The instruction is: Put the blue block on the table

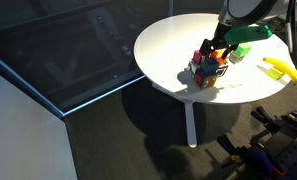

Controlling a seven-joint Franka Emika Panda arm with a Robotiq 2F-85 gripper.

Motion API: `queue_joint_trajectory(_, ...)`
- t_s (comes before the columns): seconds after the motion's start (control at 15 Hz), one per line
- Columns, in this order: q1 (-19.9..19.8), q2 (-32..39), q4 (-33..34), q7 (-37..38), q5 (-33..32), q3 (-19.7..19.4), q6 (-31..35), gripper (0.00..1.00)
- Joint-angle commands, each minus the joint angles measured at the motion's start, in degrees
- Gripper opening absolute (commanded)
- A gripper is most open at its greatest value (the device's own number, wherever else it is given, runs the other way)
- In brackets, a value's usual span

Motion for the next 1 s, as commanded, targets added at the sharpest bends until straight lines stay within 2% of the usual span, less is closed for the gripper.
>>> queue_joint_trajectory(0.0,0.3,1.4,1.9,0.3,1.3,-0.4,0.0,1.00)
queue_joint_trajectory(0.8,0.6,3.8,2.5,0.9,0.6,-1.1,0.7,1.00)
queue_joint_trajectory(0.87,0.7,3.9,2.5,1.1,0.6,-1.2,0.7,0.75)
queue_joint_trajectory(0.93,0.8,3.9,2.4,1.3,0.5,-1.3,0.7,0.74)
